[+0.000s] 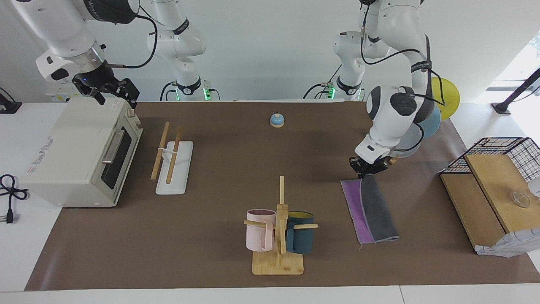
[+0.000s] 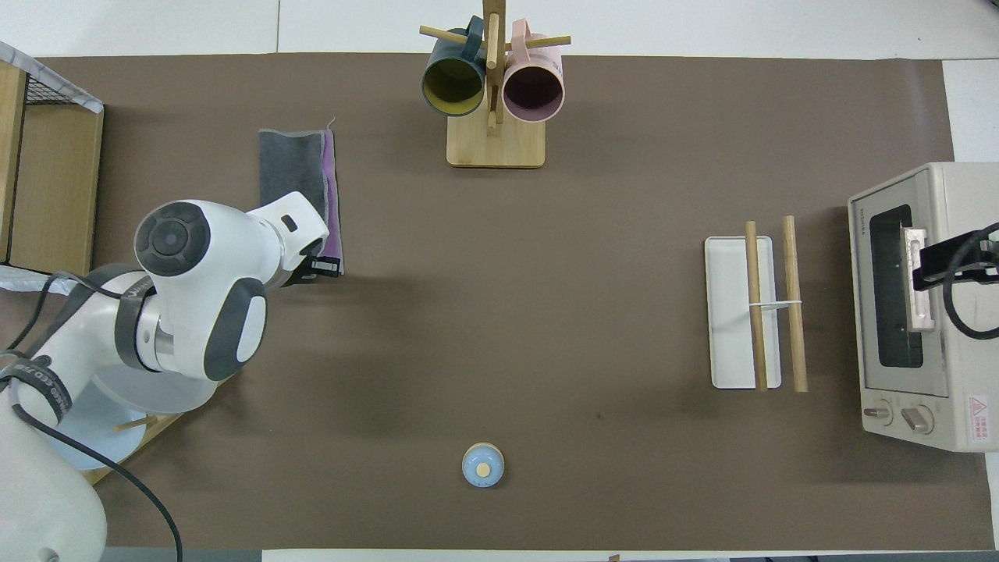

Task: Fold towel and hang on rack
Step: 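Grasp the towel edge with the left gripper and fold it over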

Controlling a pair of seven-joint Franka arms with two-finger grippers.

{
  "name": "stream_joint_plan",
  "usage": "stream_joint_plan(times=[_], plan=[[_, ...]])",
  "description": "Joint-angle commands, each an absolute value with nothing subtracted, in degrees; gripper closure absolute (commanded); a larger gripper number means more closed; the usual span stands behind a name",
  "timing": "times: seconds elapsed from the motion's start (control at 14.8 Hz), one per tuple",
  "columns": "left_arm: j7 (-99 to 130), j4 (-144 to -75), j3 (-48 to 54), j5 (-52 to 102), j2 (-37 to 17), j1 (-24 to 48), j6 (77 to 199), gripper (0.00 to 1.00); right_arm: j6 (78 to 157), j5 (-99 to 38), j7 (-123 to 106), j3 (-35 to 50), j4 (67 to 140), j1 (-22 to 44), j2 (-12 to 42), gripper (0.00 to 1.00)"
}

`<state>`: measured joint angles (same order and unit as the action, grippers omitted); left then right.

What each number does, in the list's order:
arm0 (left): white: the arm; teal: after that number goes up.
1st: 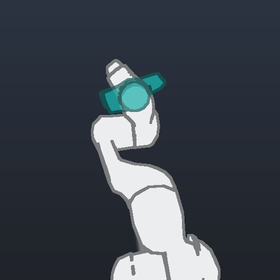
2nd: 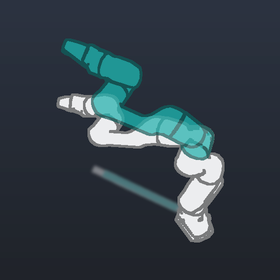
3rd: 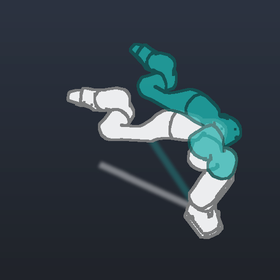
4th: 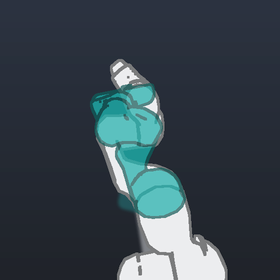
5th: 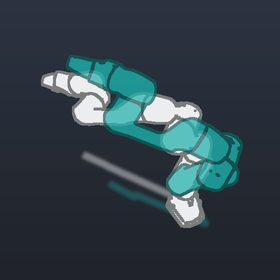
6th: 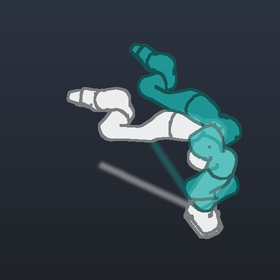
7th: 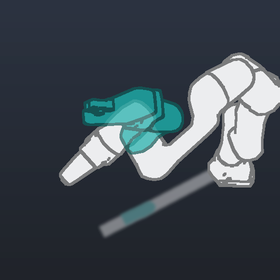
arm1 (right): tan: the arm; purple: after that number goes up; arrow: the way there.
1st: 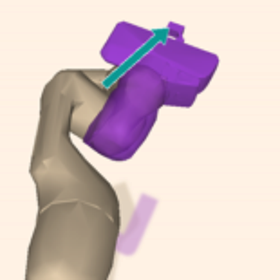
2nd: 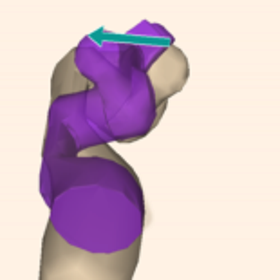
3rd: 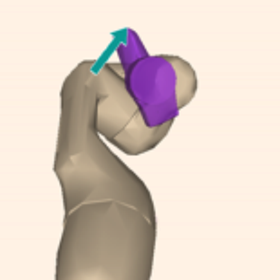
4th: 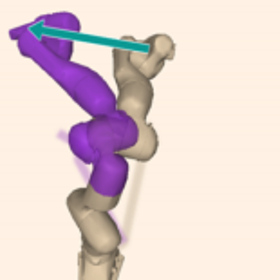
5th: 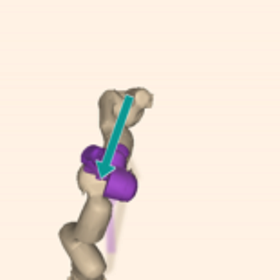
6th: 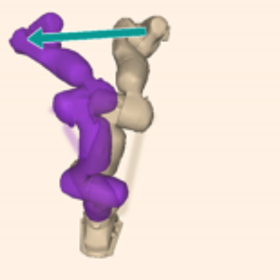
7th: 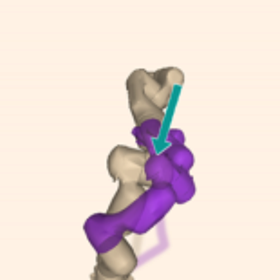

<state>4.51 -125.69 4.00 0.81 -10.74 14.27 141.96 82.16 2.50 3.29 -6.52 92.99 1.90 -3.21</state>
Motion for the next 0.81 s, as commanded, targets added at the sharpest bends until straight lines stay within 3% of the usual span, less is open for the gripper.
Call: stream_joint_plan(times=[0.0, 0.14, 0.47, 0.75], plan=[[6.15, -127.97, 3.08, -0.44, -9.76, 14.94, 143.97, 1.00, 81.65, 2.55, 2.02, -6.15, 93.43, 1.32, -3.78, 0.00], [5.98, -127.53, 3.08, -0.44, -9.76, 14.42, 143.35, 0.01, 81.65, 2.55, 2.11, -6.15, 93.43, 1.32, -3.78, 0.00], [3.00, -118.68, 3.43, 0.08, -10.02, 8.89, 130.63, 0.00, 81.65, 2.55, 2.11, -6.15, 93.52, 1.32, -3.78, 0.00], [-1.83, -117.07, 3.60, 5.60, -11.43, 4.22, 131.22, 0.00, 81.65, 2.55, 2.11, -6.15, 93.51, 1.32, -3.78, 0.00]])
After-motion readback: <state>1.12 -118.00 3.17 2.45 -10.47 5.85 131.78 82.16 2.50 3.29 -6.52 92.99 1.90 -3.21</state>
